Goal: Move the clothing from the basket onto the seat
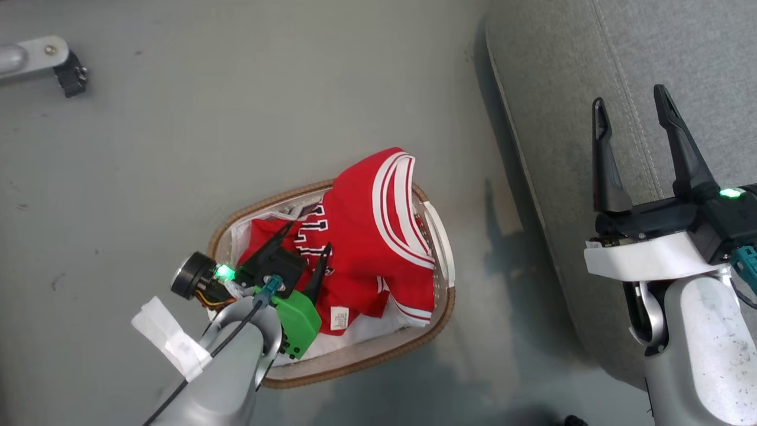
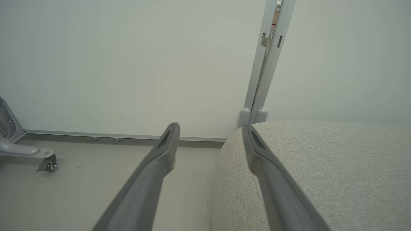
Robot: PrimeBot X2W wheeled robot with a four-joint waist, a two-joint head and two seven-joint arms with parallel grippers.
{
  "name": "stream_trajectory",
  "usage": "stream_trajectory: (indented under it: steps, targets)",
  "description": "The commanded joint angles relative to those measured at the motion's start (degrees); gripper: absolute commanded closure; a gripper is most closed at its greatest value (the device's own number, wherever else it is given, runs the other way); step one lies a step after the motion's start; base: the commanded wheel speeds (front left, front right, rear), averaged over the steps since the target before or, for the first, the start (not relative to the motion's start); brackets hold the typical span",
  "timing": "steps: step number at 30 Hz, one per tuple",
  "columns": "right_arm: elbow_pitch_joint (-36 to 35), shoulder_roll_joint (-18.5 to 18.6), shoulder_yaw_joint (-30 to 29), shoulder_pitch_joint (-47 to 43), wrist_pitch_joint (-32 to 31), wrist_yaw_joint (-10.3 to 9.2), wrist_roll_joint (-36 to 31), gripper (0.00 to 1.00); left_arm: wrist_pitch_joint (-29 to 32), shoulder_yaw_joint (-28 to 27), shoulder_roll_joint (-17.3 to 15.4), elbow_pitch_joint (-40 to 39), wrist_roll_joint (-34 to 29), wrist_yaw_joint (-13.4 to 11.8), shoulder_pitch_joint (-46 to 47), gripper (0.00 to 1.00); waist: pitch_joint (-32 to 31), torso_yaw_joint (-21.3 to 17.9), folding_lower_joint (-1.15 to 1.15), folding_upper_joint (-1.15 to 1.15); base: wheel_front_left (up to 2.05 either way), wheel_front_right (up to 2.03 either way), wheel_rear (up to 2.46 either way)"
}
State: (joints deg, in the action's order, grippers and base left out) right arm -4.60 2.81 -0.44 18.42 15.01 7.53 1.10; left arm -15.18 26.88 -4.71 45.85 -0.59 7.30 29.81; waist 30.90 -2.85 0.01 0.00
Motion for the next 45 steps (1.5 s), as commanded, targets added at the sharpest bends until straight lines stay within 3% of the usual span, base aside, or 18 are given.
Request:
stream_trajectory:
  steps: [1,7,15,23,24,25,27,28,36,45]
  targets:
    - [-0.6,0.1,0.2,1.2,0.3,-0.08,0.6,0.0,0.0,0.7,-0.8,2.1,0.5,0.2,2.8,0.0,7.1,-4.7,-0.01,0.0,0.0,0.0,0.0]
    - [-1.6,0.1,0.6,2.4,0.3,-0.08,1.9,0.0,0.0,3.7,-2.1,8.5,3.1,0.2,8.6,0.0,11.3,-6.6,-0.01,0.0,0.0,0.0,0.0]
    - [-1.9,0.1,1.0,3.6,0.3,-0.08,3.5,0.0,0.0,3.7,-3.7,12.2,7.9,0.2,13.1,0.0,15.1,-8.0,-0.01,0.0,0.0,0.0,0.0]
    - [-1.7,0.1,2.2,3.8,0.3,-0.08,4.4,0.0,0.0,10.5,-2.8,14.7,13.4,0.2,14.5,0.0,15.9,-8.6,-0.01,0.0,0.0,0.0,0.0]
    - [-1.7,0.1,2.3,3.9,0.3,-0.08,4.4,0.0,0.0,12.0,-2.7,14.8,14.3,0.2,14.6,0.1,15.9,-8.7,-0.01,0.0,0.0,0.0,0.0]
    - [-1.7,0.1,2.4,3.8,0.3,-0.08,4.5,0.0,0.0,13.2,-2.6,14.7,15.1,0.2,14.8,0.31,15.9,-8.7,-0.01,0.0,0.0,0.0,0.0]
    - [-1.6,0.1,2.6,3.7,0.3,-0.08,4.6,0.0,0.0,15.7,-2.6,14.0,17.1,0.2,15.0,0.96,15.8,-8.8,-0.01,0.0,0.0,0.0,0.0]
    - [-1.5,0.2,2.6,3.6,0.3,-0.08,4.6,0.0,0.0,17.1,-2.7,13.6,18.0,0.2,14.7,1.0,15.7,-8.8,-0.01,0.0,0.0,0.0,0.0]
    - [-0.5,0.1,2.3,2.4,0.3,-0.07,4.0,0.0,0.0,22.1,-5.5,6.3,23.6,0.2,12.3,1.0,13.4,-7.7,-0.01,0.0,0.0,0.0,0.0]
    - [1.3,0.2,2.3,0.7,0.3,-0.07,2.1,0.0,0.0,17.5,-8.6,-6.7,23.0,0.2,6.3,1.0,6.2,-4.4,-0.01,0.0,0.0,0.0,0.0]
